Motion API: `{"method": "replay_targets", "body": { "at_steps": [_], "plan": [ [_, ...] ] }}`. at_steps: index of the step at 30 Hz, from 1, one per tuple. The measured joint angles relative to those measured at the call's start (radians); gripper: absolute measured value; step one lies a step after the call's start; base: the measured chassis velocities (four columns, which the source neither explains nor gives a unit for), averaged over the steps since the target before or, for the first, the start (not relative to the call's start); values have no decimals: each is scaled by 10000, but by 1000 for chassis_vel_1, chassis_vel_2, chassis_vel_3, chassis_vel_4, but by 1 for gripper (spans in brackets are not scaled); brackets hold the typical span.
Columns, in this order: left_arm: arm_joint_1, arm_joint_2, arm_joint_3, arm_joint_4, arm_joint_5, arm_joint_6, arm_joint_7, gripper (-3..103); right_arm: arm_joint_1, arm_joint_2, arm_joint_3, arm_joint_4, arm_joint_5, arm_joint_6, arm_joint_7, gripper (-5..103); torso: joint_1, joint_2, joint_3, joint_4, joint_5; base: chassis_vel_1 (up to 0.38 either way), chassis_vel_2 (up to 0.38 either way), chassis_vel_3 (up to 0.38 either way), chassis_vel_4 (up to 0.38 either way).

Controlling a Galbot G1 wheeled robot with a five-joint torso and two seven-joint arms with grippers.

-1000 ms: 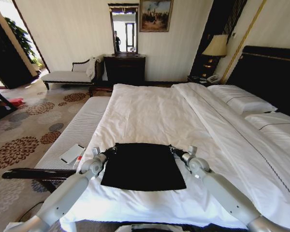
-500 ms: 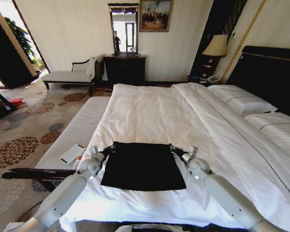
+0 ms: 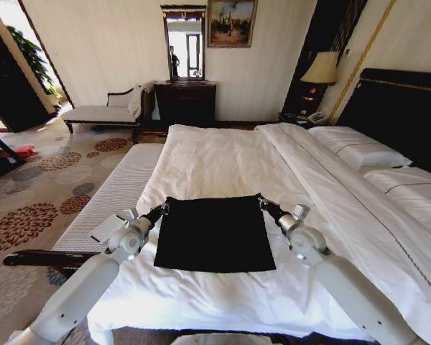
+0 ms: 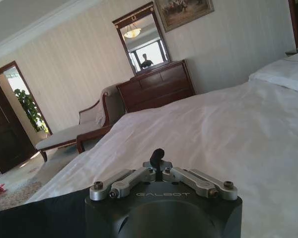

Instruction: Fold the clothes on the bed.

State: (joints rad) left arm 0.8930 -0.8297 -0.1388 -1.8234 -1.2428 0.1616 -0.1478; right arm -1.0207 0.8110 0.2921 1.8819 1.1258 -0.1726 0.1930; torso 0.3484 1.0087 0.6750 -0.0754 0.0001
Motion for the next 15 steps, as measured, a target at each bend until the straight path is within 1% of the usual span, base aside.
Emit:
{"method": "replay_targets", "body": {
  "at_steps": [2, 4, 6, 10, 11, 14, 15],
  "plan": [
    [-30, 39, -45, -114, -110, -69, -98, 1, -51, -32, 110, 146, 37, 18, 39, 1, 0, 0, 0, -1, -1, 0, 0, 0, 0],
    [-19, 188, -299, -551, -416, -241, -319, 1, -212, -105, 492, 625, 225, 63, 142, 1, 0, 0, 0, 1, -1, 0, 0, 0, 0],
    [48, 241, -441, -732, -514, -281, -357, 1, -283, -151, 639, 803, 283, 75, 165, 1, 0, 0, 0, 0, 0, 0, 0, 0, 0],
    [556, 475, -1215, -1598, -869, -331, -483, 1, -552, -399, 1231, 1528, 469, 134, 198, 1, 0, 0, 0, 2, -1, 0, 0, 0, 0],
    [556, 475, -1215, -1598, -869, -331, -483, 1, -552, -399, 1231, 1528, 469, 134, 198, 1, 0, 0, 0, 2, -1, 0, 0, 0, 0],
    [1012, 656, -1789, -2232, -1051, -332, -532, 1, -780, -531, 1715, 2135, 834, 133, 331, 1, 0, 0, 0, 3, -1, 0, 0, 0, 0],
    [1012, 656, -1789, -2232, -1051, -332, -532, 1, -780, -531, 1715, 2135, 834, 133, 331, 1, 0, 0, 0, 3, -1, 0, 0, 0, 0]
  ]
}}
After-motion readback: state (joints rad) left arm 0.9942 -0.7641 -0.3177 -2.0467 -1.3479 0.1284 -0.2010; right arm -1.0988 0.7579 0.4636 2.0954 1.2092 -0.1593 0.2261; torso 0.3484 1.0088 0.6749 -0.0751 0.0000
